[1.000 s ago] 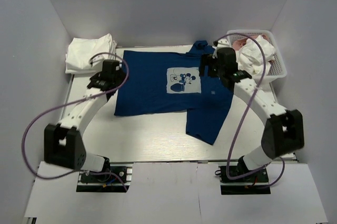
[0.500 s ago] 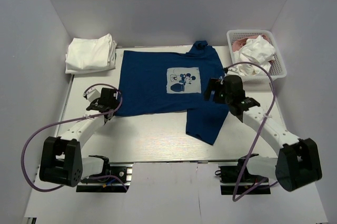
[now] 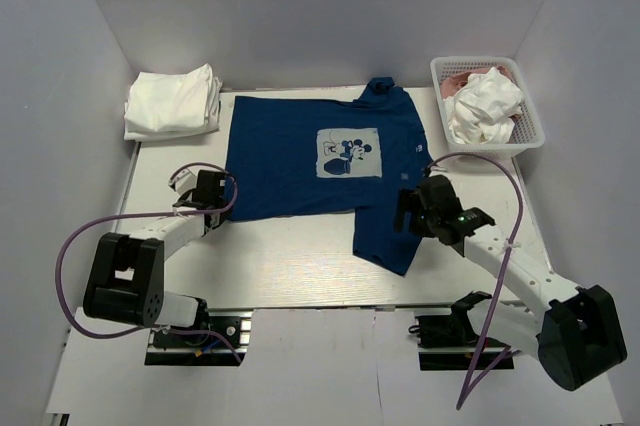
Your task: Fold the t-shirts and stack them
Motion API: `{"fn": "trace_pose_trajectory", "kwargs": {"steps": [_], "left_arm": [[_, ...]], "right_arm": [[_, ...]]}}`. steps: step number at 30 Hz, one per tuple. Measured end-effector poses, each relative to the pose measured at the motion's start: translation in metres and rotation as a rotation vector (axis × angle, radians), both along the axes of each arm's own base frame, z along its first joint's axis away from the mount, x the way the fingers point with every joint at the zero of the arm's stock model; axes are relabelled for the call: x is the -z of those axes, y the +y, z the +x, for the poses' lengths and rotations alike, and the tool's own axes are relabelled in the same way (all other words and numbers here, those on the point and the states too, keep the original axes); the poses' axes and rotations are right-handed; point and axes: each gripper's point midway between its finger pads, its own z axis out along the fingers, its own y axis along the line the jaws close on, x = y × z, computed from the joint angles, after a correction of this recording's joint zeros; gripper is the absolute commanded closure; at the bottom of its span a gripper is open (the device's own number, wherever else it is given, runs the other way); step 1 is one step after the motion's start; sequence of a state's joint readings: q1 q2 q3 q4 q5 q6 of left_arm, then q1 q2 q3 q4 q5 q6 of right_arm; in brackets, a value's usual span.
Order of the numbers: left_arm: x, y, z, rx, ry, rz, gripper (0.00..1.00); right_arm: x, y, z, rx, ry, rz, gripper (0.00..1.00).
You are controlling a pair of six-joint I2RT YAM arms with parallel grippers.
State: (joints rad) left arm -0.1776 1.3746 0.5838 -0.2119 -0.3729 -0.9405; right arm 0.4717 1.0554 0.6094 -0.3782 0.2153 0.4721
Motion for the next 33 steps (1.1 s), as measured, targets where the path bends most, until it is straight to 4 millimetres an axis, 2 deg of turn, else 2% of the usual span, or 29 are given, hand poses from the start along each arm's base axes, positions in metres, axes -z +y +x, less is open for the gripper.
{"fn": "trace_pose_trajectory", "kwargs": {"steps": [1, 2, 7, 15, 20, 21, 22, 23, 25, 27, 28, 29, 33], "left_arm": [[0.001, -0.001, 0.001, -0.002, 0.0, -0.005, 0.91], [0.004, -0.002, 0.0, 0.002, 0.008, -0.008, 1.0], [0.004, -0.003, 0.003, 0.006, 0.002, -0.014, 1.0], [-0.004, -0.002, 0.003, 0.003, -0.02, -0.014, 1.0], [-0.006, -0.001, 0.004, -0.001, -0.026, -0.009, 1.0], [-0.006, -0.001, 0.004, -0.002, -0.026, -0.008, 1.0], [-0.006, -0.001, 0.004, -0.002, -0.027, -0.008, 1.0], [-0.006, -0.001, 0.004, -0.002, -0.026, -0.007, 1.0], [-0.006, 0.0, 0.004, -0.003, -0.027, -0.006, 1.0], [-0.006, 0.0, 0.004, -0.004, -0.027, -0.005, 1.0], [-0.006, 0.0, 0.004, -0.004, -0.027, -0.005, 1.0], [-0.006, 0.0, 0.004, -0.004, -0.027, -0.004, 1.0], [-0.009, 0.0, 0.006, -0.005, -0.029, -0.004, 1.0]], "right_arm": [[0.003, 0.0, -0.006, -0.01, 0.021, -0.019, 0.1], [0.006, -0.001, -0.012, -0.019, 0.044, -0.044, 0.1], [0.017, 0.003, -0.038, -0.094, 0.136, -0.145, 0.1], [0.038, 0.024, -0.08, -0.289, 0.258, -0.239, 0.1], [0.052, 0.03, -0.091, -0.343, 0.302, -0.282, 0.18], [0.054, 0.031, -0.091, -0.342, 0.307, -0.287, 0.29], [0.056, 0.031, -0.091, -0.336, 0.311, -0.292, 0.35], [0.059, 0.031, -0.09, -0.329, 0.313, -0.295, 0.36], [0.061, 0.035, -0.087, -0.32, 0.311, -0.286, 0.59], [0.061, 0.039, -0.083, -0.3, 0.298, -0.269, 0.86], [0.061, 0.04, -0.081, -0.298, 0.291, -0.271, 0.9], [0.061, 0.041, -0.079, -0.288, 0.286, -0.269, 1.0], [0.06, 0.037, -0.074, -0.258, 0.265, -0.286, 1.0]]}}
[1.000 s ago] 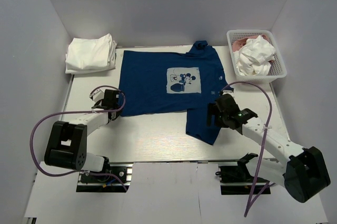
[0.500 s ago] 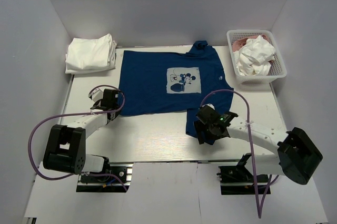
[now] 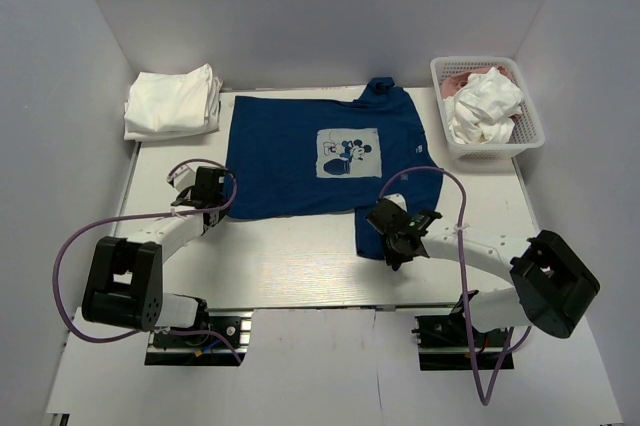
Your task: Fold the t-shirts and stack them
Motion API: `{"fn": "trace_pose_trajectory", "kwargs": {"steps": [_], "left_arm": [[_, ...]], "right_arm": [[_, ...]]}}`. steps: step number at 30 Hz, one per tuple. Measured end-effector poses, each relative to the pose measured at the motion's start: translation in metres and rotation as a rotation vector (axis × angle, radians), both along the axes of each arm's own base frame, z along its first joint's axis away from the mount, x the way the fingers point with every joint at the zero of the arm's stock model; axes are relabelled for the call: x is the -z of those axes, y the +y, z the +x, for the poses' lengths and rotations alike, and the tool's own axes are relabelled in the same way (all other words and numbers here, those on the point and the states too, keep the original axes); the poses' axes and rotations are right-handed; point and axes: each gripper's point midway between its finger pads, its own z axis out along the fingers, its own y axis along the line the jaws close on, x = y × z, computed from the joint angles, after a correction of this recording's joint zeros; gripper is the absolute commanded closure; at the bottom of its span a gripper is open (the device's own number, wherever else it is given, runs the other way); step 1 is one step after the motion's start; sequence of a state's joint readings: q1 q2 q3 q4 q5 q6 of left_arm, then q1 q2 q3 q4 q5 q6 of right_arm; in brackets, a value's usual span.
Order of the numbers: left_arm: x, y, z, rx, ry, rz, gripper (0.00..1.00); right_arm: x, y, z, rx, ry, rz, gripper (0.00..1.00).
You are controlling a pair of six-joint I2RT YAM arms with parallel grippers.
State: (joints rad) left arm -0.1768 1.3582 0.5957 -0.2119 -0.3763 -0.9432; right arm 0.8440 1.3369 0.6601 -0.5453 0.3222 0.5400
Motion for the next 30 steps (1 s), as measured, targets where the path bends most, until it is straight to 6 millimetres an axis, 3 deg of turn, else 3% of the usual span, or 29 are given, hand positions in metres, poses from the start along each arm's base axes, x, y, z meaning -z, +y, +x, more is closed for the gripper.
{"fn": "trace_pose_trajectory", "kwargs": {"steps": [4, 8, 18, 23, 30], "left_arm": [[-0.012, -0.002, 0.012, 0.001, -0.034, -0.006, 1.0], [-0.027, -0.005, 0.026, 0.004, -0.073, -0.014, 1.0], [-0.057, -0.014, 0.083, 0.0, -0.135, -0.022, 1.0], [-0.055, -0.014, 0.117, -0.017, -0.12, -0.02, 1.0], [-0.053, 0.003, 0.162, -0.062, -0.117, -0.013, 1.0]], "right_arm": [[-0.01, -0.001, 0.013, 0.026, -0.037, -0.001, 1.0], [-0.038, 0.007, 0.045, 0.073, -0.122, 0.041, 1.0], [-0.107, 0.006, 0.155, 0.242, -0.333, 0.152, 1.0], [-0.12, 0.002, 0.207, 0.293, -0.365, 0.171, 1.0], [-0.13, -0.01, 0.281, 0.329, -0.414, 0.176, 1.0]]}}
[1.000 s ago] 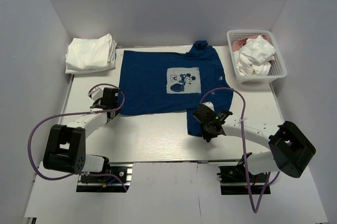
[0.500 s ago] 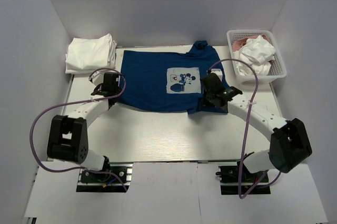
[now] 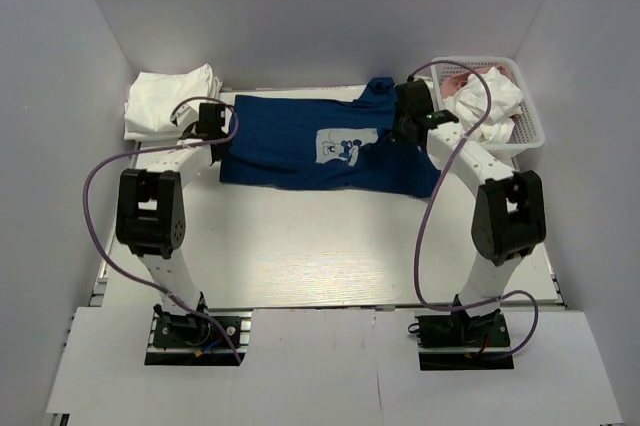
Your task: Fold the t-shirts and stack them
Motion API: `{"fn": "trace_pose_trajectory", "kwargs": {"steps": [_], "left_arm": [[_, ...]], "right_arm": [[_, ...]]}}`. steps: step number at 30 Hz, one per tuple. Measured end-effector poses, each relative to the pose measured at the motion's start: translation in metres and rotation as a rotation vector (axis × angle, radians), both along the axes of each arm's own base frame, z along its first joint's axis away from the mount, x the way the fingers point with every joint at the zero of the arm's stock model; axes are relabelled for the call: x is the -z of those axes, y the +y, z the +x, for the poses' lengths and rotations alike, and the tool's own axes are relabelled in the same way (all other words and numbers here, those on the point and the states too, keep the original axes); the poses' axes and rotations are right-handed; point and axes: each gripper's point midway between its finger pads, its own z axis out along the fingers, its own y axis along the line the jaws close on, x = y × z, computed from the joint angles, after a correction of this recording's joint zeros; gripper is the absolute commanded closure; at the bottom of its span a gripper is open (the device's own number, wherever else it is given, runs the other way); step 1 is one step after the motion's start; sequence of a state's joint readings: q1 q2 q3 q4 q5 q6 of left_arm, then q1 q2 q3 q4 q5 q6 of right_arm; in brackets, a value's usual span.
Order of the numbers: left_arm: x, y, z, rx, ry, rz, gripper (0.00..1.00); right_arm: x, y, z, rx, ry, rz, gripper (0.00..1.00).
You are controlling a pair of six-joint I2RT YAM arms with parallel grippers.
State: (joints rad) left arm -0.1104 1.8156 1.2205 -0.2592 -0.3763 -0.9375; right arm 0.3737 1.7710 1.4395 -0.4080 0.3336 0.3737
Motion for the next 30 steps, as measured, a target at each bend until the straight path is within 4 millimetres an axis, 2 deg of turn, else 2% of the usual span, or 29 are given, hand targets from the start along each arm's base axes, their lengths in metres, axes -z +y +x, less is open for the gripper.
{"fn": "trace_pose_trajectory", "kwargs": {"steps": [5, 6, 7, 8, 9, 10, 11, 14, 16, 19, 22, 26, 28, 30], "left_arm": [[0.01, 0.005, 0.039, -0.001, -0.006, -0.01, 1.0], [0.015, 0.006, 0.046, -0.001, -0.001, -0.014, 0.88], [0.021, 0.006, 0.051, 0.001, 0.009, -0.02, 0.7], [0.027, 0.006, 0.055, 0.009, 0.019, -0.026, 0.29], [0.034, 0.006, 0.06, 0.013, 0.029, -0.03, 0.14], [0.039, 0.006, 0.065, 0.016, 0.037, -0.037, 0.06], [0.044, 0.007, 0.069, 0.021, 0.046, -0.041, 0.0], [0.033, 0.005, 0.088, 0.046, 0.013, -0.048, 0.0], [0.026, 0.005, 0.092, 0.071, -0.003, -0.042, 0.0], [0.019, 0.003, 0.087, 0.108, -0.016, -0.029, 0.0], [0.011, -0.006, 0.069, 0.163, -0.02, -0.026, 0.0], [0.001, -0.029, 0.048, 0.274, -0.055, -0.07, 0.0], [-0.002, -0.041, 0.048, 0.325, -0.078, -0.095, 0.0], [0.002, -0.052, 0.048, 0.367, -0.075, -0.118, 0.0]], "right_arm": [[0.004, -0.013, 0.053, 0.009, -0.016, 0.005, 1.0], [0.007, -0.013, 0.065, 0.008, -0.02, 0.006, 1.0], [0.011, -0.016, 0.077, 0.006, -0.018, -0.001, 1.0], [0.016, -0.017, 0.088, 0.001, -0.019, -0.002, 0.91], [0.021, -0.018, 0.098, -0.005, -0.018, -0.002, 0.79], [0.029, -0.02, 0.107, -0.017, -0.007, -0.008, 0.42], [0.034, -0.02, 0.116, -0.026, -0.006, -0.006, 0.31], [0.052, -0.023, 0.137, -0.087, -0.004, -0.044, 0.29], [0.059, -0.025, 0.141, -0.112, 0.003, -0.061, 0.1], [0.06, -0.025, 0.131, -0.154, 0.011, -0.077, 0.1], [0.052, -0.023, 0.097, -0.182, 0.015, -0.055, 0.1], [0.036, -0.019, 0.035, -0.217, 0.012, 0.025, 0.1], [0.031, -0.013, 0.018, -0.231, 0.001, 0.076, 0.1], [0.035, -0.009, 0.011, -0.24, 0.005, 0.114, 0.1]]}}
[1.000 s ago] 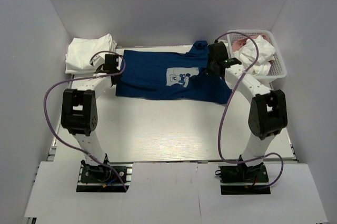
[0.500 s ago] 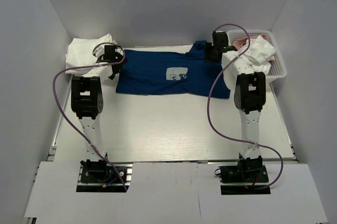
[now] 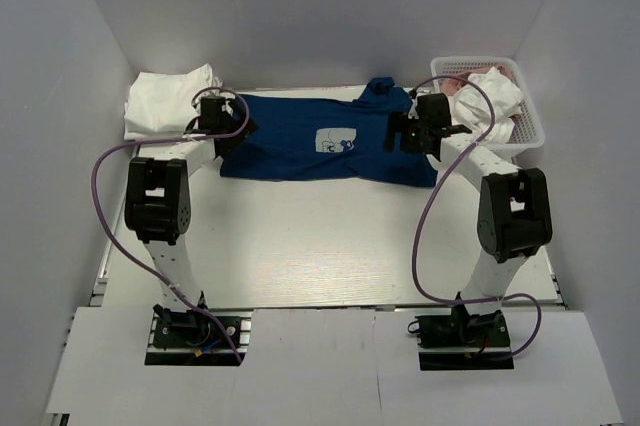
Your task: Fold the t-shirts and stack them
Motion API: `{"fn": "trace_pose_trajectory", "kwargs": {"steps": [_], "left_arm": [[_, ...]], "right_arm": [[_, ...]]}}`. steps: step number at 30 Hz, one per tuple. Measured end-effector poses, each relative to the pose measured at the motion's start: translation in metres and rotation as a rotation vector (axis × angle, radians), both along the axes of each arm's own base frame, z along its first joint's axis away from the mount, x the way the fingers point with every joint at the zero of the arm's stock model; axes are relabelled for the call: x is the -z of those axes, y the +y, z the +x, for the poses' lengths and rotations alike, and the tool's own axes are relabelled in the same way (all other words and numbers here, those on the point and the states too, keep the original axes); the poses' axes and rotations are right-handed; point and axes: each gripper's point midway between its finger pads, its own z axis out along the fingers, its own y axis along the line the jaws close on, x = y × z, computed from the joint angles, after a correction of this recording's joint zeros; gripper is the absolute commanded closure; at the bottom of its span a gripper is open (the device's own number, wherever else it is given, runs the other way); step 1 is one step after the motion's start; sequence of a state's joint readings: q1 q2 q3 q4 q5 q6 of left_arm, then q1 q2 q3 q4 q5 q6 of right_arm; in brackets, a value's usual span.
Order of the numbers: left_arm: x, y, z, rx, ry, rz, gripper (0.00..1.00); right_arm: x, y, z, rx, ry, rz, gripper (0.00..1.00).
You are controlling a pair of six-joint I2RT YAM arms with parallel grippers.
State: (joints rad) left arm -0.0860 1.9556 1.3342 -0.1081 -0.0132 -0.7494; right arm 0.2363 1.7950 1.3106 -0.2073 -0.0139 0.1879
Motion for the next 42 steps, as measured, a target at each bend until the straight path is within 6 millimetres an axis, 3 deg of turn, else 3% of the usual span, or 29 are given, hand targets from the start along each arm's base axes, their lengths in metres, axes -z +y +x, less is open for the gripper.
{"fn": "trace_pose_trajectory", "kwargs": {"steps": [4, 10, 13, 16, 18, 21, 27, 30, 32, 34, 39, 42], "left_arm": [[0.017, -0.014, -0.004, 0.054, 0.035, -0.027, 0.0], [0.038, -0.015, -0.011, 0.071, 0.08, -0.024, 0.0], [0.039, -0.015, -0.012, 0.073, 0.086, -0.022, 0.0], [0.04, -0.015, -0.019, 0.074, 0.082, -0.023, 0.0], [0.041, -0.014, -0.032, 0.073, 0.087, -0.022, 0.0], [0.042, -0.011, -0.058, 0.065, 0.11, -0.014, 0.0], [0.046, -0.005, -0.138, 0.05, 0.171, 0.007, 0.0], [0.047, 0.006, -0.181, 0.018, 0.213, 0.03, 0.0], [0.045, 0.012, -0.199, 0.001, 0.234, 0.047, 0.0], [0.036, 0.017, -0.205, -0.016, 0.221, 0.062, 0.0], [0.01, 0.024, -0.194, -0.052, 0.152, 0.084, 0.0], [0.005, 0.025, -0.186, -0.06, 0.15, 0.096, 0.0]], "right_arm": [[0.026, 0.007, -0.012, -0.025, 0.069, 0.037, 0.1], [0.076, 0.014, -0.013, -0.041, 0.174, 0.043, 0.1], [0.076, 0.016, -0.01, -0.028, 0.155, 0.069, 0.1], [0.079, 0.014, -0.024, 0.0, 0.128, 0.098, 0.1], [0.079, 0.009, -0.046, 0.027, 0.12, 0.119, 0.1], [0.08, 0.001, -0.096, 0.064, 0.144, 0.138, 0.1], [0.078, -0.007, -0.201, 0.057, 0.237, 0.14, 0.1], [0.071, -0.012, -0.227, 0.048, 0.263, 0.112, 0.1], [0.059, -0.014, -0.229, 0.043, 0.233, 0.105, 0.1], [0.046, -0.016, -0.224, 0.046, 0.191, 0.1, 0.1], [0.02, -0.015, -0.191, 0.07, 0.105, 0.08, 0.1], [0.025, -0.014, -0.172, 0.071, 0.106, 0.047, 0.1]]}}
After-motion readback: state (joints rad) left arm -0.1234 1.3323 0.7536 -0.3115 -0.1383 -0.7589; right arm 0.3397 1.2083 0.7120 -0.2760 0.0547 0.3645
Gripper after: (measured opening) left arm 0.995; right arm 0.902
